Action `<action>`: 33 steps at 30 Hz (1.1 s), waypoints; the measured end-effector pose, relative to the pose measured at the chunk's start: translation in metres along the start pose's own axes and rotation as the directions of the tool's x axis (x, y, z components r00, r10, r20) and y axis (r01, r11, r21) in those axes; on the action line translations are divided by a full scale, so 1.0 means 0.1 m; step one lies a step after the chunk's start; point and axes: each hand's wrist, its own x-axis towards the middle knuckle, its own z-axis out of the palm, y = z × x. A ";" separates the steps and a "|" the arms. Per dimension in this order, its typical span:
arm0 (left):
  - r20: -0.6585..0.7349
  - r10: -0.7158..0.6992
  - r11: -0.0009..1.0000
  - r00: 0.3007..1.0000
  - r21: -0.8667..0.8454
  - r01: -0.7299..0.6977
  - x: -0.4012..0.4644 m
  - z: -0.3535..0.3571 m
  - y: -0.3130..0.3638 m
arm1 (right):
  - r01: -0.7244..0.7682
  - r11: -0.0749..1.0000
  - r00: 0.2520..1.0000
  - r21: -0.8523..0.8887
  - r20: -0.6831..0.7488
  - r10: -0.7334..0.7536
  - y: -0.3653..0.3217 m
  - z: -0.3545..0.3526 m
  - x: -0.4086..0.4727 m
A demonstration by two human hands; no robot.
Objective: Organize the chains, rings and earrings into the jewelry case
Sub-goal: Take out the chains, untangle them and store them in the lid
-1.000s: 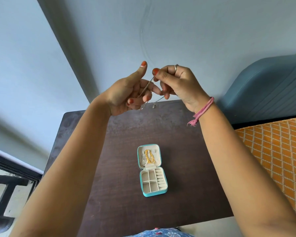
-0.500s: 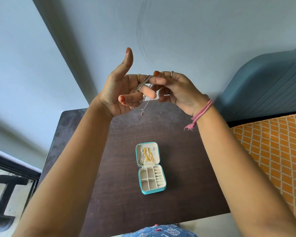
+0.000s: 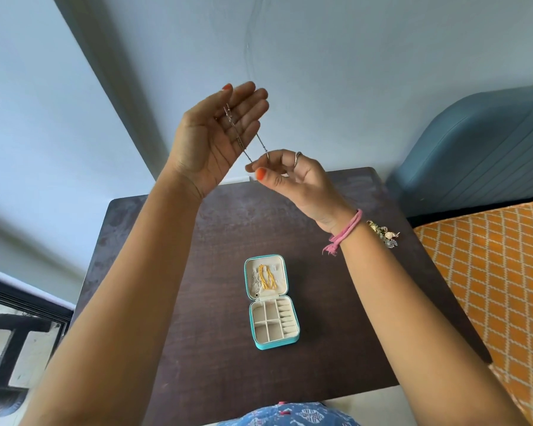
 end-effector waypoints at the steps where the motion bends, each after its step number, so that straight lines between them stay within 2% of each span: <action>1: -0.045 0.007 0.999 0.999 -0.046 -0.010 0.00 0.01 0.00 | -0.010 0.998 1.000 -0.055 -0.019 0.009 0.01 -0.01 0.01; 3: -0.149 0.024 0.997 0.989 -0.072 -0.035 0.02 0.02 -0.03 | -0.039 0.987 0.998 -0.155 -0.046 0.033 0.00 -0.03 0.02; 4: -0.194 0.042 0.999 0.980 -0.026 -0.048 0.03 0.02 -0.04 | -0.049 0.978 0.998 -0.205 -0.050 0.039 0.00 -0.03 0.02; 6: -0.230 0.089 0.987 0.969 0.149 -0.055 0.03 0.03 -0.08 | -0.033 0.949 0.999 -0.314 -0.027 0.026 -0.04 -0.04 0.01; 9: -0.151 0.071 0.898 0.986 0.439 0.003 0.01 0.05 -0.10 | 0.011 0.923 0.999 -0.386 0.047 0.007 -0.13 -0.06 0.02; 11: -0.118 0.014 0.864 0.993 0.501 0.047 0.00 0.07 -0.10 | 0.021 0.932 0.998 -0.362 0.068 0.004 -0.19 -0.10 0.04; 19: -0.046 -0.091 0.835 0.995 0.541 0.101 0.01 0.10 -0.12 | -0.064 0.978 0.986 -0.198 0.138 0.093 -0.32 -0.25 0.16; 21: -0.050 -0.105 0.779 0.993 0.617 0.114 0.01 0.10 -0.12 | -0.098 0.984 0.983 -0.149 0.138 0.119 -0.30 -0.29 0.18; 26: -0.058 -0.183 0.560 0.981 0.814 0.152 0.04 0.07 -0.15 | -0.133 0.989 0.983 -0.071 0.122 0.141 -0.26 -0.32 0.19; 30: -0.105 -0.105 0.505 0.989 0.851 0.144 0.07 0.09 -0.21 | -0.145 0.989 0.989 -0.021 0.029 0.146 -0.24 -0.25 0.16; 33: -0.112 -0.002 0.509 0.994 0.855 0.098 0.09 0.10 -0.25 | -0.163 0.987 0.983 -0.003 -0.080 0.162 -0.23 -0.25 0.13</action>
